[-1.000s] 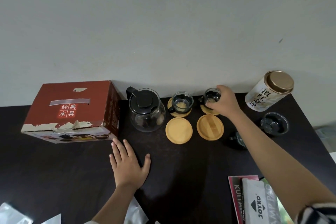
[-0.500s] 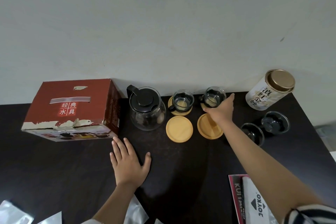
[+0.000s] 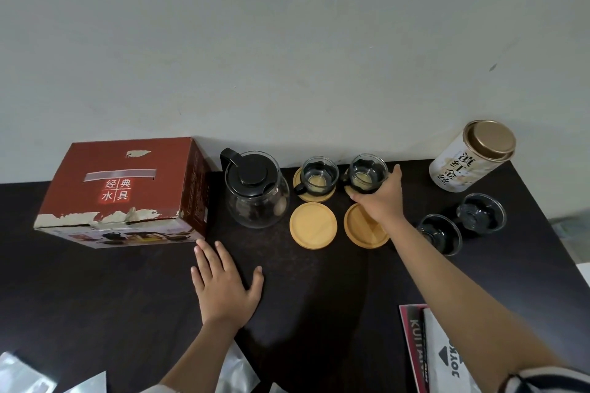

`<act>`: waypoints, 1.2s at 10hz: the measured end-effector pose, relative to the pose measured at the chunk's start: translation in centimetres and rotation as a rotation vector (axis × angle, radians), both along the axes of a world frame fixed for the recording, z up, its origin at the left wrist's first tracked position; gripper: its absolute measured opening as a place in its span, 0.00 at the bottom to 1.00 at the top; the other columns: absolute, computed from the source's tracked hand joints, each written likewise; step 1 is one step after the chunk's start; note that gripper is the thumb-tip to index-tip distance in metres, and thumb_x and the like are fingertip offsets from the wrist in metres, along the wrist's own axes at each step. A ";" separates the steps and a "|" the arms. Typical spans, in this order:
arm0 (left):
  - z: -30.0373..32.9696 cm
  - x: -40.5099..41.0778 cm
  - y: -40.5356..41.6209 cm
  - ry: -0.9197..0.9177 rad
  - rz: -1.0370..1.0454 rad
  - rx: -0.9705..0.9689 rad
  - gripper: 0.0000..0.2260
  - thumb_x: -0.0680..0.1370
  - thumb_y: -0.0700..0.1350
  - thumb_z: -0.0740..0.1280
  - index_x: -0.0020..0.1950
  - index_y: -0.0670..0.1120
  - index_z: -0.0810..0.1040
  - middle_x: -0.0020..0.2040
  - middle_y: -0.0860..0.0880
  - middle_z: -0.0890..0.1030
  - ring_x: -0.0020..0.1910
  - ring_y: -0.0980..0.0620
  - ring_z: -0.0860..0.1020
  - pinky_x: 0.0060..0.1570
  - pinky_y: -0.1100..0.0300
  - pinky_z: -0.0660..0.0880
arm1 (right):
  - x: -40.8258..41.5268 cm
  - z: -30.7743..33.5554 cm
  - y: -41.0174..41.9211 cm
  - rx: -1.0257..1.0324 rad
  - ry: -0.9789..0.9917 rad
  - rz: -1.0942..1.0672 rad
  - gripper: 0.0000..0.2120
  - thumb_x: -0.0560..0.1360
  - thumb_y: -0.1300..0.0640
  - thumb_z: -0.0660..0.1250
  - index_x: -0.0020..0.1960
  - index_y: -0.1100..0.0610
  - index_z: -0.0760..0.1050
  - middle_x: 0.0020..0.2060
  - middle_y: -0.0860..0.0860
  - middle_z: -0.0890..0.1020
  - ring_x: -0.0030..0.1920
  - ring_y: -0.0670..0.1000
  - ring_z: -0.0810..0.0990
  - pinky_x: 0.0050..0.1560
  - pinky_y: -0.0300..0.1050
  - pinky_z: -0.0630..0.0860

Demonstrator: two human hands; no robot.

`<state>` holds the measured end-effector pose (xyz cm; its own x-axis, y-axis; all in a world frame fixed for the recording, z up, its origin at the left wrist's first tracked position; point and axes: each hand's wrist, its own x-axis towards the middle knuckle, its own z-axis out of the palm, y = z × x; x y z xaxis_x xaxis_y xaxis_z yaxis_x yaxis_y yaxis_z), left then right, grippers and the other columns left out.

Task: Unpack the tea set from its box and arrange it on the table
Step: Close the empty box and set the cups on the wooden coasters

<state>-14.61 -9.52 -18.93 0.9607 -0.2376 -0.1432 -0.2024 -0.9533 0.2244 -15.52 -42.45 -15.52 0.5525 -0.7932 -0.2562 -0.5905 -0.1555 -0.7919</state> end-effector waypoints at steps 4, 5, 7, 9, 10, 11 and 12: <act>-0.1 0.0 -0.1 0.004 -0.002 -0.001 0.44 0.71 0.68 0.48 0.76 0.36 0.51 0.77 0.35 0.45 0.76 0.40 0.43 0.72 0.41 0.50 | -2.4 2.6 1.3 -0.158 -0.037 0.112 0.57 0.64 0.58 0.81 0.78 0.60 0.45 0.77 0.56 0.57 0.77 0.55 0.54 0.75 0.52 0.57; -0.2 0.0 -0.1 0.005 -0.004 0.001 0.44 0.71 0.68 0.48 0.76 0.36 0.51 0.77 0.35 0.45 0.76 0.40 0.43 0.72 0.41 0.51 | -5.8 4.7 2.4 -0.341 0.011 0.163 0.45 0.69 0.58 0.77 0.77 0.60 0.54 0.77 0.57 0.57 0.77 0.56 0.52 0.73 0.52 0.59; -0.1 -0.1 -0.1 0.005 -0.006 0.000 0.44 0.71 0.68 0.47 0.76 0.37 0.51 0.77 0.35 0.45 0.76 0.39 0.43 0.72 0.41 0.50 | -12.9 4.3 3.2 -0.418 -0.024 -0.238 0.39 0.67 0.57 0.78 0.72 0.61 0.65 0.72 0.62 0.61 0.72 0.64 0.58 0.66 0.59 0.66; 0.0 0.0 -0.1 0.003 -0.005 0.004 0.44 0.71 0.68 0.48 0.76 0.36 0.52 0.76 0.35 0.47 0.76 0.39 0.44 0.72 0.40 0.51 | -14.2 2.4 3.4 -0.251 -0.037 -0.408 0.52 0.64 0.53 0.81 0.77 0.60 0.53 0.75 0.60 0.56 0.75 0.61 0.53 0.67 0.60 0.64; 0.0 0.0 -0.1 0.006 -0.008 0.012 0.44 0.71 0.68 0.48 0.76 0.36 0.52 0.76 0.34 0.47 0.76 0.38 0.44 0.72 0.40 0.52 | -13.7 1.6 3.1 -0.171 -0.095 -0.468 0.54 0.60 0.49 0.83 0.76 0.61 0.56 0.72 0.59 0.64 0.73 0.60 0.61 0.70 0.60 0.65; 0.0 0.0 -0.1 0.004 -0.007 0.003 0.44 0.71 0.68 0.48 0.76 0.36 0.52 0.76 0.34 0.48 0.76 0.38 0.45 0.71 0.40 0.52 | -13.3 1.0 3.3 -0.102 -0.150 -0.537 0.48 0.57 0.47 0.82 0.68 0.62 0.65 0.64 0.58 0.72 0.66 0.57 0.71 0.65 0.58 0.72; 0.0 0.0 -0.1 0.010 -0.007 0.018 0.44 0.71 0.68 0.47 0.76 0.36 0.51 0.76 0.34 0.47 0.76 0.39 0.44 0.72 0.41 0.52 | -13.0 0.4 3.2 -0.076 -0.190 -0.592 0.37 0.59 0.51 0.83 0.62 0.58 0.70 0.58 0.52 0.75 0.60 0.54 0.76 0.61 0.53 0.75</act>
<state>-14.57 -9.62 -18.90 0.9574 -0.2422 -0.1575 -0.2072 -0.9556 0.2096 -28.49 -39.23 -15.09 0.0438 -0.9908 -0.1277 -0.4436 0.0953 -0.8911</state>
